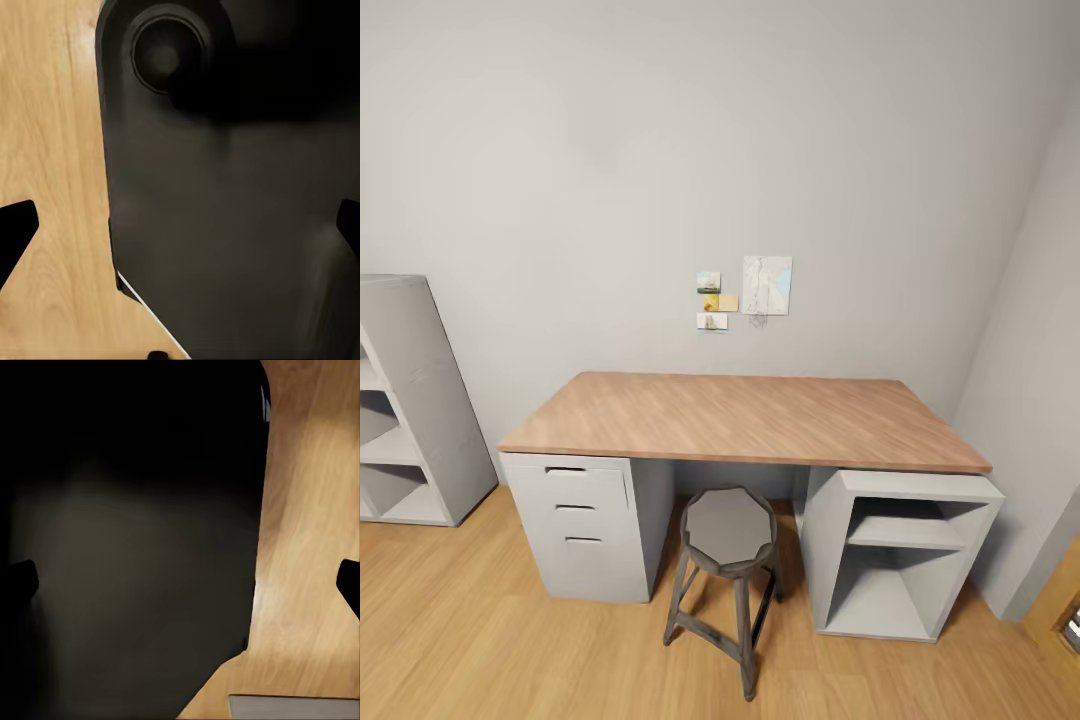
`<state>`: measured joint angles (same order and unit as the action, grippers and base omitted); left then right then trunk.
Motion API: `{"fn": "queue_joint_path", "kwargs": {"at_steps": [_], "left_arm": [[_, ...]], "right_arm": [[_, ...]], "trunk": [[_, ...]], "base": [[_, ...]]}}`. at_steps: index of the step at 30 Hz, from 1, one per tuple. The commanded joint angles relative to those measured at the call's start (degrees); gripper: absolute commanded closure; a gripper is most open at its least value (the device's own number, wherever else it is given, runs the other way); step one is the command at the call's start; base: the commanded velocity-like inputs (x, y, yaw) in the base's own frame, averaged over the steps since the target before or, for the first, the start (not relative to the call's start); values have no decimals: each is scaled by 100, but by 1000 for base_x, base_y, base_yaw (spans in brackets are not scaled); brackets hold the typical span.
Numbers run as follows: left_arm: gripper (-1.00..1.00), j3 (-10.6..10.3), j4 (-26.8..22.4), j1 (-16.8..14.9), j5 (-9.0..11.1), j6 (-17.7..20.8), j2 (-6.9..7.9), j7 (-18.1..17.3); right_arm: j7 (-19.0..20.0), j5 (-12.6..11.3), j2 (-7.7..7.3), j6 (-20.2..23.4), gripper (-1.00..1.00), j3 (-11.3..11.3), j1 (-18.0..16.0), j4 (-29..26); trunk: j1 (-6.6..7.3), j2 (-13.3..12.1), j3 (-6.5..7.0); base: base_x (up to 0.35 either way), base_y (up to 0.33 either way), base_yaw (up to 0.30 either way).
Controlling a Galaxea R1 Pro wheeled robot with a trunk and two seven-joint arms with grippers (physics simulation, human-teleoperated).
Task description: Attach the digital camera to the camera tripod in the bedroom.
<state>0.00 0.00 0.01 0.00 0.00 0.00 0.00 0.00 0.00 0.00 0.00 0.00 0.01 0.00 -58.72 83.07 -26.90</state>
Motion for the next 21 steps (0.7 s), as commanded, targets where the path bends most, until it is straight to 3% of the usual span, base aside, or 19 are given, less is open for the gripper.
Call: {"fn": "queue_joint_path", "kwargs": {"at_steps": [1,6,21], "left_arm": [[-100,33,-33,-34,33,14,33,33],[-100,12,-76,13,69,-7,44,44],[-100,12,-76,13,69,-7,44,44]], "right_arm": [[33,-15,33,33,-100,-1,-34,-33],[79,-39,71,120,-100,-8,-199,-196],[79,-39,71,120,-100,-8,-199,-248]], "trunk": [[0,1,-3],[0,1,-3],[0,1,-3]], "base": [[0,0,0],[0,0,0],[0,0,0]]}}
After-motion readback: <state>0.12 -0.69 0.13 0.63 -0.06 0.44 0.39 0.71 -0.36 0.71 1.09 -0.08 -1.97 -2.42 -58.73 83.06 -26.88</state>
